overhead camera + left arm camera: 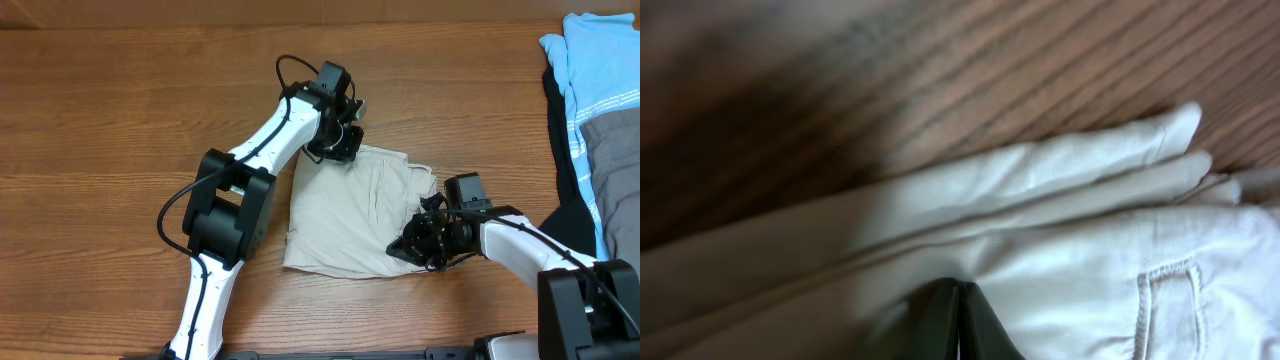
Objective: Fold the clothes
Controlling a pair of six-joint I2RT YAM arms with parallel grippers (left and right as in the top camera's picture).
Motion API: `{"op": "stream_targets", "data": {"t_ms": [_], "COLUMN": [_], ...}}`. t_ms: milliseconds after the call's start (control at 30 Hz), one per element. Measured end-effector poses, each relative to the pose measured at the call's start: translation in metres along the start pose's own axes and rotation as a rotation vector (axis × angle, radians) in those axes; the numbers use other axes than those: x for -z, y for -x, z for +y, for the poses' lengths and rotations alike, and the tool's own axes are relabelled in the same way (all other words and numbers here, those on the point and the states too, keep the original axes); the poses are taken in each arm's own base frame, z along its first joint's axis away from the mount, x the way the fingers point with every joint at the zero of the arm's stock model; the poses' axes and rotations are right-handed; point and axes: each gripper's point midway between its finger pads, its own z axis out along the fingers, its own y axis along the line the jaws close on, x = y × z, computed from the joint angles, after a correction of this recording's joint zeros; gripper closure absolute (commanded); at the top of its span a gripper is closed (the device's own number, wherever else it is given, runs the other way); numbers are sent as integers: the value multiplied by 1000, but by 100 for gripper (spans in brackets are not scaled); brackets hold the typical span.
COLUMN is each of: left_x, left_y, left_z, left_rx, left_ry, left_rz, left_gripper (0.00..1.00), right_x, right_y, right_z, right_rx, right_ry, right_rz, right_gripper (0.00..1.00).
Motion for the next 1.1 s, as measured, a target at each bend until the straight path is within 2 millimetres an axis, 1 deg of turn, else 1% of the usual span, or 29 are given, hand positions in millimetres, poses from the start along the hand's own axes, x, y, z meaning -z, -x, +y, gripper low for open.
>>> {"op": "stream_targets", "data": {"t_ms": [33,67,133,200,233,267,333,400,433,467,500,567,700,833,900,1000,1100], "left_x": [7,17,45,89,112,135,171,197,203,204,198,180,129,97,89,82,77], "left_y": [5,12,26,41,44,44,37,24,17,11,4,-6,-44,-71,-84,-97,-112], "left_z": [-1,-3,-10,-21,-27,-34,-44,-51,-52,-52,-49,-41,-23,-19,-21,-22,-21], "left_rx": [-1,-2,-10,-17,-20,-22,-13,-7,2,12,26,51,114,126,124,121,124], "left_ry": [8,14,22,31,39,48,58,68,73,77,81,83,71,11,-23,-53,-67], "left_rz": [-12,-30,-81,-163,-201,-233,-266,-272,-257,-238,-209,-151,26,135,181,222,273], "left_gripper": [96,93,91,94,96,96,96,96,96,96,96,96,96,96,95,96,96], "right_x": [1,2,6,14,17,23,33,42,46,49,51,53,53,46,41,33,24], "right_y": [-1,-2,-3,-1,2,7,20,32,38,44,51,62,84,106,118,132,141], "right_z": [0,1,5,16,23,33,53,71,79,86,91,91,86,79,76,68,56], "right_rx": [-8,-13,-14,-4,8,29,80,139,168,192,208,213,214,215,218,214,197], "right_ry": [-5,-11,-16,-18,-14,-3,26,59,74,86,89,74,31,-4,-18,-44,-74], "right_rz": [8,17,29,34,29,13,-30,-80,-107,-135,-168,-218,-302,-360,-387,-412,-414], "right_gripper": [96,96,96,96,96,96,96,96,96,96,96,96,96,96,96,96,96]}}
